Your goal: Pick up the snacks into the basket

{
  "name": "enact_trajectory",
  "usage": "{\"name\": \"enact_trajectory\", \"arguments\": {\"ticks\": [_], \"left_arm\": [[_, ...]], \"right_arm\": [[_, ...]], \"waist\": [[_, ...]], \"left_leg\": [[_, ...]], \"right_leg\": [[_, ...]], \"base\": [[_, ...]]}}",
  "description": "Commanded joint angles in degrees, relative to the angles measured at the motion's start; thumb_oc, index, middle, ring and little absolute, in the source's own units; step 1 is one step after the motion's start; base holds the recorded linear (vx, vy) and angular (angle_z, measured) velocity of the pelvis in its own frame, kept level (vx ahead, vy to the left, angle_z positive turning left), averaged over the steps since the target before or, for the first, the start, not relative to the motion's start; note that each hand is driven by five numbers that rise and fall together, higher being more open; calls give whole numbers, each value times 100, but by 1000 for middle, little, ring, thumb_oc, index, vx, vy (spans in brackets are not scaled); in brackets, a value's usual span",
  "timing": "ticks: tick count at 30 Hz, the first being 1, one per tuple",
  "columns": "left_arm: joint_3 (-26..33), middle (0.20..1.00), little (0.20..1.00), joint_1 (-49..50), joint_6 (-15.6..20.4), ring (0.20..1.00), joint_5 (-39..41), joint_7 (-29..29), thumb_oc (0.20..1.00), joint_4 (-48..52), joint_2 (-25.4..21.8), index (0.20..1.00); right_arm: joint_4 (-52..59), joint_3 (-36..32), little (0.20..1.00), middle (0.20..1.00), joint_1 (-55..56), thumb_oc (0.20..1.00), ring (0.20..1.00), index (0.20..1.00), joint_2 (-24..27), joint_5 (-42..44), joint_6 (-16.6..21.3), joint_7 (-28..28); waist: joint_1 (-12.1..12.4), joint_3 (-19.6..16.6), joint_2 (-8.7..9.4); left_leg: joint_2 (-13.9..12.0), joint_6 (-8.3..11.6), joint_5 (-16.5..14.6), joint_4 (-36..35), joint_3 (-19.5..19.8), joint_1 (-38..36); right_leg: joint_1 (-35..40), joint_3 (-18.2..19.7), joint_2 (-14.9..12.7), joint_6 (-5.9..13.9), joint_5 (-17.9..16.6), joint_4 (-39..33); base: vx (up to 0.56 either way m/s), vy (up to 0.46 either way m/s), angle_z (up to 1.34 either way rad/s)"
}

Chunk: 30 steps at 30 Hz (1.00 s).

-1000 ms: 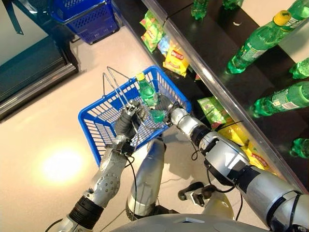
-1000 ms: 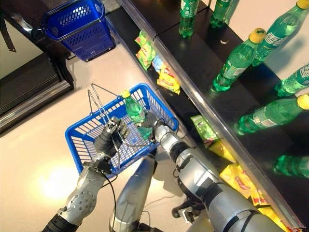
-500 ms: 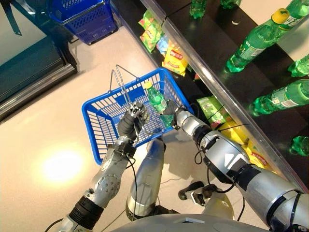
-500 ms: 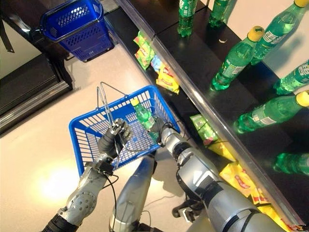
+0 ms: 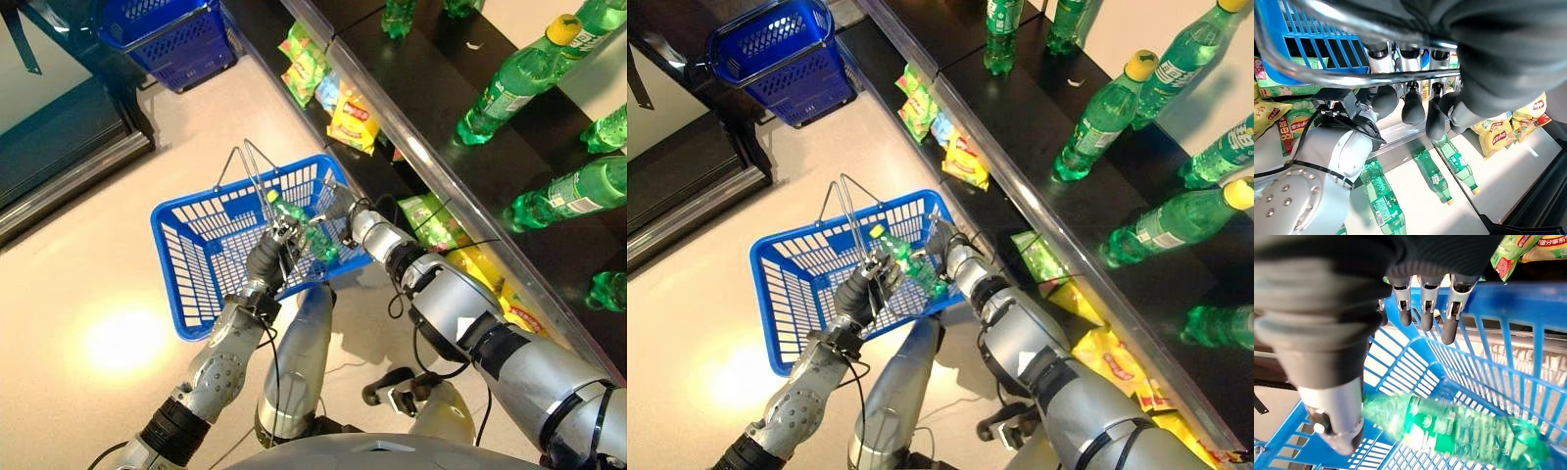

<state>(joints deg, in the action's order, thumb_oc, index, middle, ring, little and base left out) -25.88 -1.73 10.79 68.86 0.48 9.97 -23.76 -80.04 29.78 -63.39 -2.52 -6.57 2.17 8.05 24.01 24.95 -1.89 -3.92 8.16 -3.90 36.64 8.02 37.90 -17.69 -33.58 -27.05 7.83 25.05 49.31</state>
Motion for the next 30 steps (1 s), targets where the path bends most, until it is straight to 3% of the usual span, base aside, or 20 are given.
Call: {"name": "enact_trajectory", "arguments": {"ticks": [1,7,15,16,23,24,25,26,30], "left_arm": [[217,200,200,-438,622,200,-174,-463,200,1530,75,200],[320,200,200,-413,698,200,-224,-432,200,1533,13,200],[694,200,200,-276,960,200,-436,-240,200,1351,34,200],[885,200,200,-188,1032,200,-515,-126,200,1239,71,200],[1450,200,200,156,1199,200,-753,138,200,583,263,200],[1509,200,200,194,1214,200,-760,149,200,506,300,200],[1592,200,200,245,1216,200,-762,166,200,348,347,200],[1679,200,200,270,1238,200,-798,202,200,214,382,200],[1895,200,200,320,1257,200,-823,192,200,-76,485,200]], "right_arm": [[-5,-153,1000,1000,-491,1000,1000,1000,-359,126,248,142],[150,-169,1000,1000,-502,1000,1000,1000,-389,283,321,206],[1250,-44,1000,1000,-217,1000,1000,1000,-402,840,629,312],[2041,36,1000,1000,116,1000,1000,1000,-292,999,729,368],[4669,222,1000,1000,2028,1000,1000,1000,540,1339,1022,198],[4902,217,1000,1000,2287,1000,1000,1000,640,1369,1034,118],[5130,220,1000,1000,2608,1000,1000,1000,718,1477,1069,25],[5408,141,1000,1000,2886,1000,1000,1000,879,1548,1111,-20],[5937,-34,1000,1000,3554,1000,1000,1000,1302,1752,1184,-249]], "waist": [[-115,-319,-177],[-173,-359,-149],[-355,-396,-13],[-461,-399,55],[-869,-417,223],[-910,-447,218],[-951,-444,228],[-1032,-490,245],[-1173,-577,300]], "left_leg": [[5,-596,-445,400,-447,166],[-5,-605,-467,397,-483,125],[-79,-599,-496,381,-594,-51],[-125,-597,-507,353,-656,-132],[-212,-613,-550,257,-854,-433],[-197,-658,-364,115,-878,-444],[-217,-617,-556,225,-878,-528],[-209,-659,-367,60,-907,-549],[-219,-652,-328,-107,-934,-722]], "right_leg": [[-579,171,157,28,-931,-93],[-576,216,153,45,-971,-115],[-502,310,180,35,-1032,-180],[-475,352,205,38,-1073,-232],[-345,505,221,85,-1214,-434],[-343,434,217,11,-1360,-548],[-256,487,205,110,-1256,-497],[-243,436,220,37,-1409,-657],[-58,405,226,72,-1494,-873]], "base": [[0,0,0],[0,0,0],[0,20,-3],[-10,48,-14],[-13,56,-27],[15,38,-25],[-48,51,-16],[20,36,-24],[15,24,-16]]}}
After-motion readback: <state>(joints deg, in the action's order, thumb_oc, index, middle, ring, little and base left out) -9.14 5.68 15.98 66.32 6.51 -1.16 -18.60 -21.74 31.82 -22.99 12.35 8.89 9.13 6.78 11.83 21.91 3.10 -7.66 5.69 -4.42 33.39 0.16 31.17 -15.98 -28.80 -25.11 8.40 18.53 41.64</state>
